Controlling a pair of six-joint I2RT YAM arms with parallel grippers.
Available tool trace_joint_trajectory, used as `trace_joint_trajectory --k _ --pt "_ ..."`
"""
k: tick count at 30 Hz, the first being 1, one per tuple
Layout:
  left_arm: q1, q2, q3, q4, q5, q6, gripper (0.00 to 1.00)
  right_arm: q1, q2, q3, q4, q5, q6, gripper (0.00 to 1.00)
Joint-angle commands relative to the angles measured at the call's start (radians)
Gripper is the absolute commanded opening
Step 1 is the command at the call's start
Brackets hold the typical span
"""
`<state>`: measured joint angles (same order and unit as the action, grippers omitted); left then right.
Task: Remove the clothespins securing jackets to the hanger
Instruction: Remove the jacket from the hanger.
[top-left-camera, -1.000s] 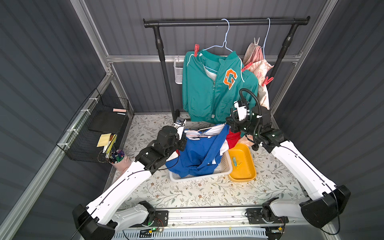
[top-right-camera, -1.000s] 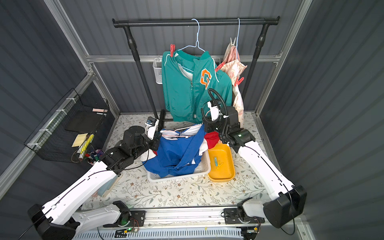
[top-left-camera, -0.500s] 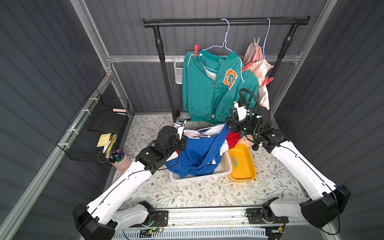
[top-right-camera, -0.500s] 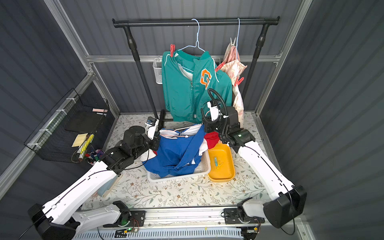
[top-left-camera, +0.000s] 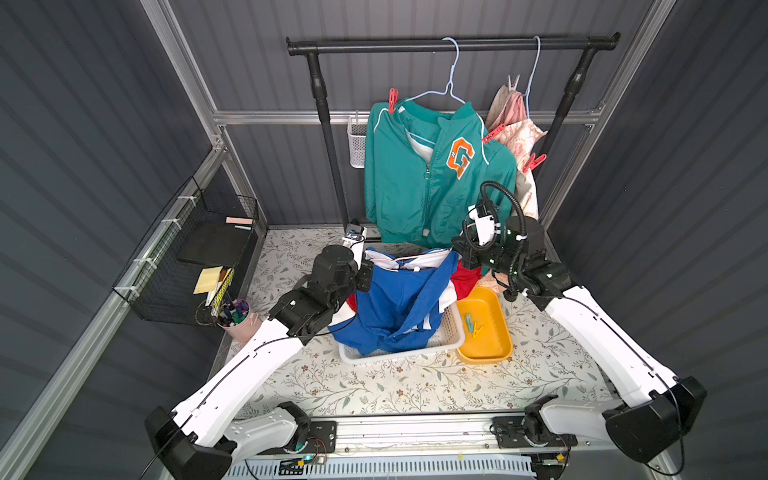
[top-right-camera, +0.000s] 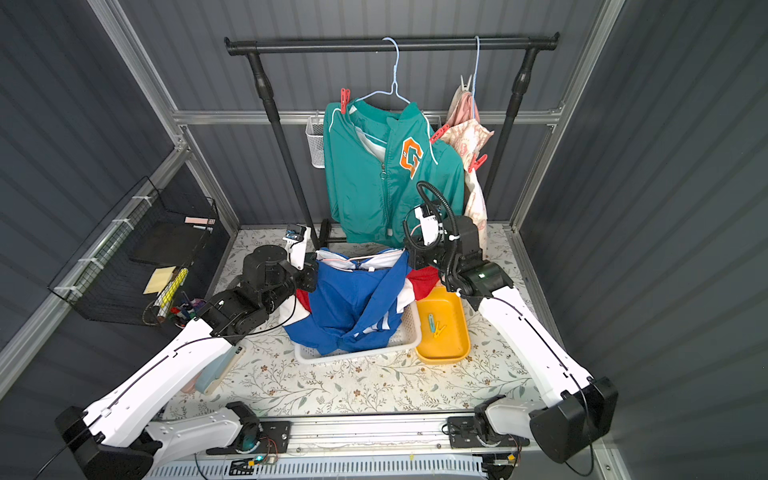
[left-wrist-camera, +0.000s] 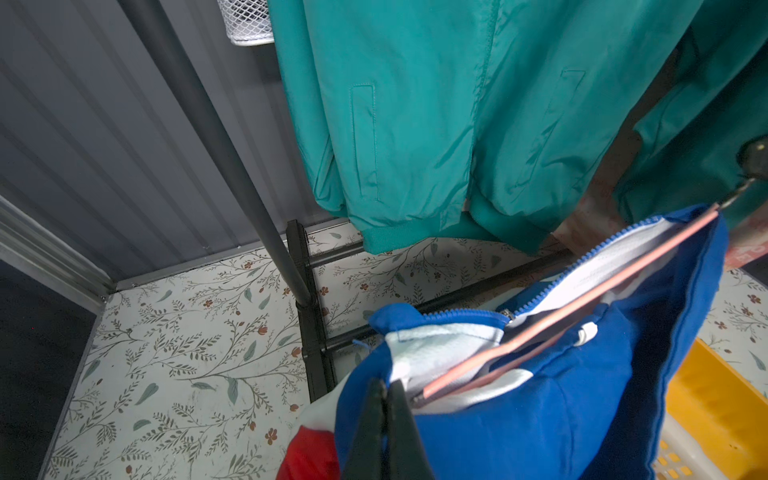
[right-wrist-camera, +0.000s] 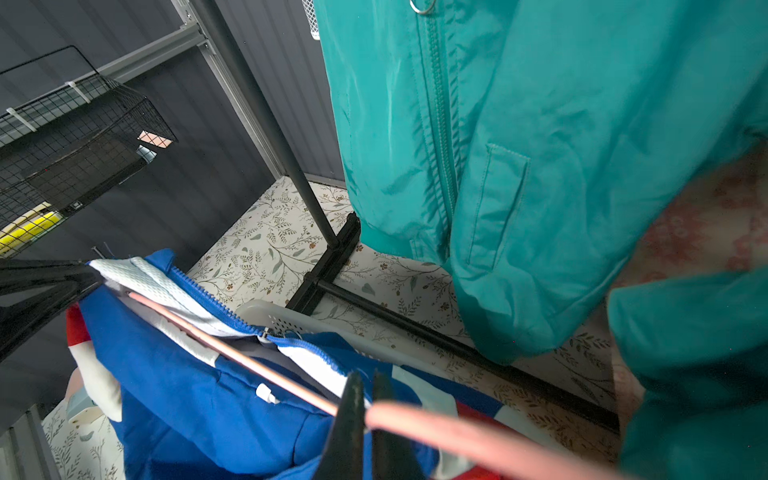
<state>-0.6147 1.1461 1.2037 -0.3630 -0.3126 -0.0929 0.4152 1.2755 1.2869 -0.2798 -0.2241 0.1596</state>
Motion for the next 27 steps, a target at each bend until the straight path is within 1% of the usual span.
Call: trace_joint_trajectory --k 1,5,8,9,10,12,14,15,16,17,20,21,22,23,27 --pt "0.001 0.000 0.024 -0.014 -0.080 -0.036 0.00 -0.033 -0.037 -0.017 -0.012 0.016 -0.023 0.00" --pt "0.002 -0.011 -0.011 -0.024 -0.075 -0.055 0.00 -0.085 -0.052 -0.030 0.006 -0.038 0.023 0.00" --pt "0.001 -0.027 -0.054 -0.018 -0.036 -0.077 0.00 -0.119 -0.052 -0.036 0.036 -0.080 0.066 0.00" --pt "0.001 -0.033 -0.070 -0.013 -0.020 -0.087 0.00 -0.125 -0.047 -0.036 0.045 -0.082 0.077 0.00" --pt "0.001 -0.035 -0.083 -0.012 -0.007 -0.095 0.00 -0.129 -0.042 -0.033 0.052 -0.120 0.087 0.00" --pt "0.001 -0.040 -0.116 -0.002 0.015 -0.110 0.00 -0.131 -0.034 -0.032 0.065 -0.137 0.106 0.00" --pt "0.003 -0.051 -0.150 0.031 0.083 -0.114 0.00 -0.134 -0.028 -0.036 0.088 -0.158 0.128 0.00" --pt "0.002 -0.058 -0.166 0.054 0.121 -0.112 0.02 -0.135 -0.027 -0.039 0.097 -0.167 0.133 0.00" --pt "0.001 -0.068 -0.180 0.079 0.163 -0.108 0.15 -0.135 -0.023 -0.039 0.104 -0.178 0.139 0.00" --pt "0.001 -0.085 -0.189 0.100 0.197 -0.097 0.33 -0.135 -0.021 -0.039 0.106 -0.183 0.145 0.00" --pt "0.001 -0.148 -0.197 0.119 0.222 -0.052 0.71 -0.135 -0.022 -0.041 0.110 -0.198 0.151 0.00" --pt "0.002 -0.172 -0.193 0.110 0.225 -0.028 0.81 -0.136 -0.022 -0.040 0.107 -0.201 0.150 0.00" --pt "0.001 -0.187 -0.187 0.096 0.237 -0.003 0.86 -0.137 -0.022 -0.039 0.105 -0.206 0.150 0.00" --pt "0.001 -0.205 -0.176 0.078 0.261 0.032 0.89 -0.140 -0.024 -0.039 0.103 -0.216 0.152 0.00" --pt "0.002 -0.259 -0.120 0.009 0.319 0.134 0.92 -0.151 -0.024 -0.036 0.111 -0.277 0.155 0.00"
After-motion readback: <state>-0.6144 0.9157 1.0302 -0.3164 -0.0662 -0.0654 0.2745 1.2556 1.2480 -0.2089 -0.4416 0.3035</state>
